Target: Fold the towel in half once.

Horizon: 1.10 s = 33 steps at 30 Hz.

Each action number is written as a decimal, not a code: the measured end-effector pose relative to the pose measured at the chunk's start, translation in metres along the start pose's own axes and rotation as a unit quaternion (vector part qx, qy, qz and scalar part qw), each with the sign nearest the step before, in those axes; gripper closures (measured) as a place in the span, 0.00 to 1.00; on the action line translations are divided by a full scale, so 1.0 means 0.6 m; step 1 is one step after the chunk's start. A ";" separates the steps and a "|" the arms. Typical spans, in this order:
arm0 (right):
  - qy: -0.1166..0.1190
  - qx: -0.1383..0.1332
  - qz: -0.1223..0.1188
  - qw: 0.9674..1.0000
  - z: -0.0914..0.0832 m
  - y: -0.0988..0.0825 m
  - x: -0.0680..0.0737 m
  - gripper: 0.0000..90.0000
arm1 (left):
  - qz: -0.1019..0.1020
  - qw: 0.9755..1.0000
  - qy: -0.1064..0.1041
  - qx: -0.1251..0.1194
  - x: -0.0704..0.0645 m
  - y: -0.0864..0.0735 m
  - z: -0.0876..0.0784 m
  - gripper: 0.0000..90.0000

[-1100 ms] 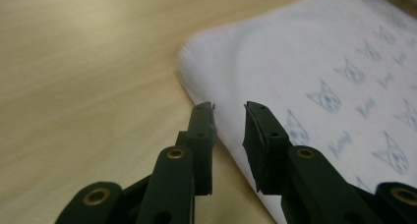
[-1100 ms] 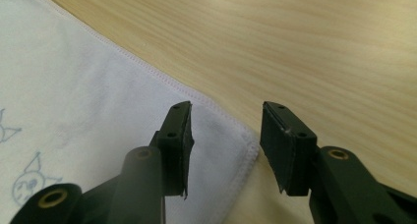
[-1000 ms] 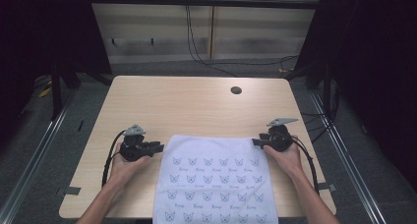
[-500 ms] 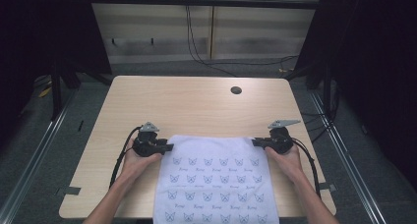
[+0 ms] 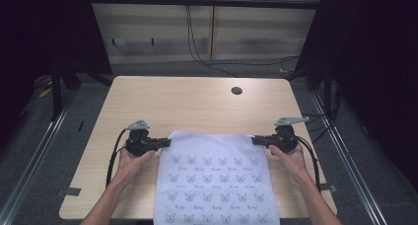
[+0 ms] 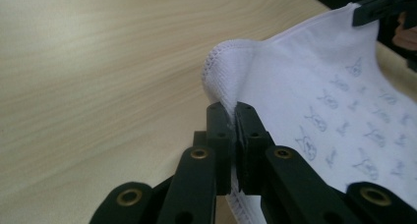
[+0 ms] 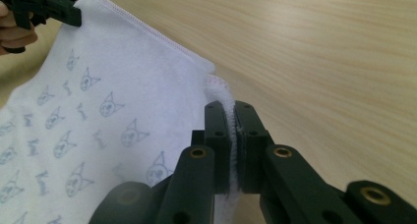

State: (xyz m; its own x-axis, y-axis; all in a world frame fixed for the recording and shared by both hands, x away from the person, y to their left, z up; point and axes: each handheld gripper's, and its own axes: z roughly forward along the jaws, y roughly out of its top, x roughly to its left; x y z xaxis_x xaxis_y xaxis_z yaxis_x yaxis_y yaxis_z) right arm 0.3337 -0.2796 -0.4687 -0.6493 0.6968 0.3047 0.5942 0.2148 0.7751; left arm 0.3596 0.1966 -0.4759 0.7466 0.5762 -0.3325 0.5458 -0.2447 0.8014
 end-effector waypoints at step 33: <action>-0.062 -0.152 -0.071 0.984 -0.126 0.313 0.024 0.96 | 0.045 0.985 0.077 -0.148 -0.010 0.271 -0.115 0.96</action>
State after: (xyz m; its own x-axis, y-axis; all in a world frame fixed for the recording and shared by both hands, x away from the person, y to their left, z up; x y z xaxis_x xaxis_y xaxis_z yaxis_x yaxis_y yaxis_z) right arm 0.4002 -0.2808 -0.2767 -0.6412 0.7569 0.1263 0.3196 0.1139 0.9407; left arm 0.4177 0.2073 -0.3094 0.7081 0.6794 -0.1925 0.3279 -0.0749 0.9417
